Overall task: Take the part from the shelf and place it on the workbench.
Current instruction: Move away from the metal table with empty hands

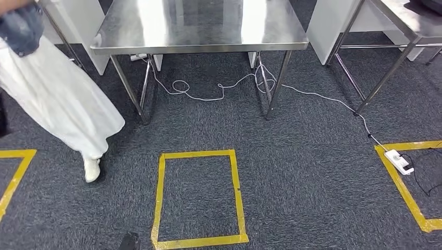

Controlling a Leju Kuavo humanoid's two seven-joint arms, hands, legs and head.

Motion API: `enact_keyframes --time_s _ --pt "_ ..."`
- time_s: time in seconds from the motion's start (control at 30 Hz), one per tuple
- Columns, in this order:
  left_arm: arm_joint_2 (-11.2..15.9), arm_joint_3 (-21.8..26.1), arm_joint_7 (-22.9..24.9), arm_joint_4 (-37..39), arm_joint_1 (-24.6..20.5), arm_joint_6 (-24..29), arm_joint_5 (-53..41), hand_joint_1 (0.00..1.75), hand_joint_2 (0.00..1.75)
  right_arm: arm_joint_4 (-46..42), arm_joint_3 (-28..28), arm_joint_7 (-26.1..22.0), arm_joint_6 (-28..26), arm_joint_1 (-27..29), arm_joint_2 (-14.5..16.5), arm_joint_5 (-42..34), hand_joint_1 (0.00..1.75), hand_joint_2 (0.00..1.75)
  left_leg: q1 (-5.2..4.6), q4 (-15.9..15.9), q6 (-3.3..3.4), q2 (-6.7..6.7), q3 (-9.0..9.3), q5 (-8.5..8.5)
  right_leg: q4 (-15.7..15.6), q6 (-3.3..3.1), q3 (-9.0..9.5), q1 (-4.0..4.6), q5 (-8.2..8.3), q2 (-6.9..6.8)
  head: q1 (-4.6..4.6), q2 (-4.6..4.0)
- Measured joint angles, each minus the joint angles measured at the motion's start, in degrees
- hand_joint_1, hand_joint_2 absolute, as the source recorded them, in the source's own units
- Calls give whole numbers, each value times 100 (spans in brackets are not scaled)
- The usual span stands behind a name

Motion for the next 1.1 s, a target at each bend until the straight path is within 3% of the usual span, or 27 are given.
enact_keyframes --time_s 0.07,0.1,0.17,0.23,0.27,0.3,0.33,0.37,0.43,0.5,0.57,0.6,0.67,0.73,0.8,0.83,0.87,0.93,1.0,1.03,1.07,1.1 --pt "-4 -1 16 1 -22 -1 0 0 0 4 -1 1 15 17 4 18 0 0 12 4 -70 105 16 4 10 -138 -49 22 40 129 -19 0" --pt "-6 -1 25 1 -31 -2 -1 0 0 7 -1 1 32 30 11 24 0 0 40 48 -104 58 6 -45 12 -189 -54 15 60 196 -21 0" --pt "-8 -2 46 1 -34 -5 -2 0 0 10 -1 8 79 39 19 26 0 0 84 429 -154 -238 -138 -348 11 -295 -59 -4 118 343 -32 0" --pt "-6 -1 71 2 -23 -9 -4 0 0 11 -1 16 130 33 25 32 0 0 91 1226 -154 -558 -466 -802 16 -369 -98 27 166 496 -34 0" --pt "-7 0 83 3 -18 -10 -5 0 0 11 -1 23 152 33 27 34 0 0 87 1585 -141 -622 -621 -941 18 -388 -115 56 179 582 -34 0" --pt "-7 0 92 4 -16 -10 -6 0 0 12 -1 32 172 38 30 34 0 0 85 1776 -117 -650 -705 -969 21 -405 -125 87 191 673 -33 0" --pt "-7 0 98 5 -16 -11 -6 0 0 13 -1 42 190 45 30 34 0 0 79 1729 -81 -667 -681 -872 25 -415 -127 115 198 765 -32 0" --pt "-7 0 102 5 -17 -11 -6 0 0 15 -1 51 202 50 30 33 0 0 71 1456 -29 -708 -553 -677 30 -418 -123 140 201 858 -33 0" --pt "6 0 105 4 -18 -13 -5 0 0 17 -2 65 210 48 34 28 0 0 47 668 121 -965 -183 -275 44 -409 -125 176 213 1031 -22 0" --pt "19 0 112 4 -27 -15 -1 0 0 17 -8 83 211 37 43 0 0 0 14 249 229 -1150 2 -139 56 -369 -166 160 238 1164 -20 0" --pt "6 -1 117 4 -49 -15 8 0 0 19 -30 110 207 47 50 -49 0 0 -16 155 256 -1053 22 -129 39 -293 -236 149 286 1274 -39 0" --pt "-8 -1 119 4 -61 -13 11 0 0 21 -45 123 203 58 49 -69 0 0 -11 70 252 -973 47 -85 50 -260 -279 163 295 1240 -47 0" --pt "-30 -1 121 3 -65 -10 14 0 0 25 -73 141 200 55 47 -87 0 0 11 -115 253 -811 91 20 320 -247 -473 201 157 967 -28 0" --pt "-32 0 129 3 -61 -9 14 0 0 26 -100 143 200 29 38 -93 0 0 12 -181 259 -635 82 67 1029 -264 -837 173 -167 660 -7 0" --pt "-32 0 143 4 -58 -10 13 0 0 26 -129 144 207 28 31 -108 0 0 8 -178 245 -449 58 78 1606 -196 -1099 111 -354 567 1 0" --pt "-33 0 147 4 -58 -11 13 0 0 26 -139 144 214 35 30 -117 0 0 13 -176 227 -365 51 81 1591 -126 -1062 73 -322 534 0 0" --pt "-34 0 150 4 -58 -14 12 0 0 26 -148 145 222 43 27 -128 0 0 24 -171 202 -286 49 81 1337 -45 -901 32 -216 482 2 0" --pt "-31 0 151 1 -61 -19 10 0 0 26 -160 146 244 29 30 -147 0 0 20 -127 118 -148 47 56 494 81 -407 -28 39 171 15 0" --pt "-25 -1 150 -3 -66 -22 6 0 0 25 -177 145 273 -5 34 -161 0 0 -12 -72 11 -15 59 3 31 42 -153 -15 158 -67 9 0" --pt "-22 -1 149 -5 -69 -23 3 0 0 25 -184 145 289 -15 39 -167 0 0 -20 -58 -35 53 71 -24 6 -18 -160 9 162 -70 2 0" --pt "-27 -2 148 -4 -75 -25 1 0 0 26 -192 145 300 -11 33 -172 0 0 -12 -56 -72 123 98 -43 20 -81 -189 24 170 24 -18 0" --pt "-30 -3 147 -4 -83 -28 1 0 0 26 -197 145 312 1 37 -175 0 0 13 -37 -113 110 109 -74 27 -137 -200 -6 177 105 -31 0"
